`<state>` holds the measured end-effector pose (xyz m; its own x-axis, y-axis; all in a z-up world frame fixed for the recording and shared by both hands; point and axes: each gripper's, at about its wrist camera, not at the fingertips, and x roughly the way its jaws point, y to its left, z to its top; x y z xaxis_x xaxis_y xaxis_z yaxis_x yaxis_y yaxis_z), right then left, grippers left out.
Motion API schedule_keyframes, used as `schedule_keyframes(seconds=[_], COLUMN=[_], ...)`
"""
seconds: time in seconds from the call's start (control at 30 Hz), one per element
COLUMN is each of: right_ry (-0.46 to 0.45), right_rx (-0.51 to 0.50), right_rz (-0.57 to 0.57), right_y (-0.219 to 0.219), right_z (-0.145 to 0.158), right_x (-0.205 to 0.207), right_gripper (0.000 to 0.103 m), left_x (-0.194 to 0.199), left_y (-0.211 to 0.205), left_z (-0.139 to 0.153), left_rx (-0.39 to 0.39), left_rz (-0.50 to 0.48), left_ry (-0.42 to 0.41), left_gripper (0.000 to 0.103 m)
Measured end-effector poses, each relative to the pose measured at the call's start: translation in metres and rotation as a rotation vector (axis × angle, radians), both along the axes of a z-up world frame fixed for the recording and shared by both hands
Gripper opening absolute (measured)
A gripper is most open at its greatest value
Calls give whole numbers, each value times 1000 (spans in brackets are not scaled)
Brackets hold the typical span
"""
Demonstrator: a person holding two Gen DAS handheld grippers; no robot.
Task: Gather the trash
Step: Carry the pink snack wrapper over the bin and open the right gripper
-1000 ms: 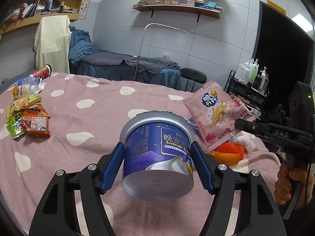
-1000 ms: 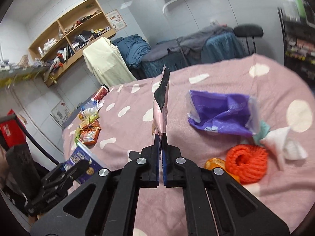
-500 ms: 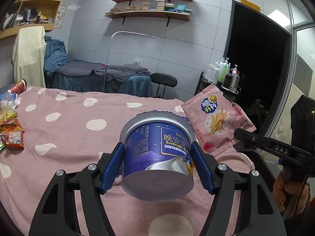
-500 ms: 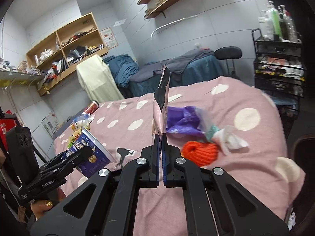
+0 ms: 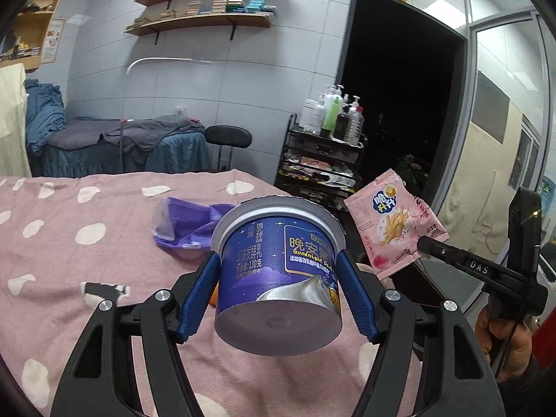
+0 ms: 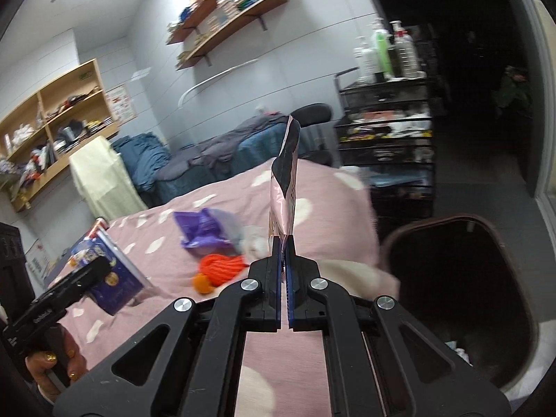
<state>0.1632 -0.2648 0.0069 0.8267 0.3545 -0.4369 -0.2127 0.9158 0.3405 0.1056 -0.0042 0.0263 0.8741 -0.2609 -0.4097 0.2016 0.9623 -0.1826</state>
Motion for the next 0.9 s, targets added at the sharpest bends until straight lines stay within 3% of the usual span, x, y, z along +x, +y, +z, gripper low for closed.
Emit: schedule_keyframes(seconds=[0.33, 0.9], right_ry=[97, 293], right_rx=[-96, -112], right_rz=[-221, -309], right_y=[-69, -108], right_z=[-39, -111], right_x=[1, 9], right_gripper=[3, 6], left_x=[9, 25], left_y=[-45, -95], left_z=[0, -9], left_rx=[14, 30], left_rz=[-105, -214], left_ry=[0, 43], left_gripper=[68, 68])
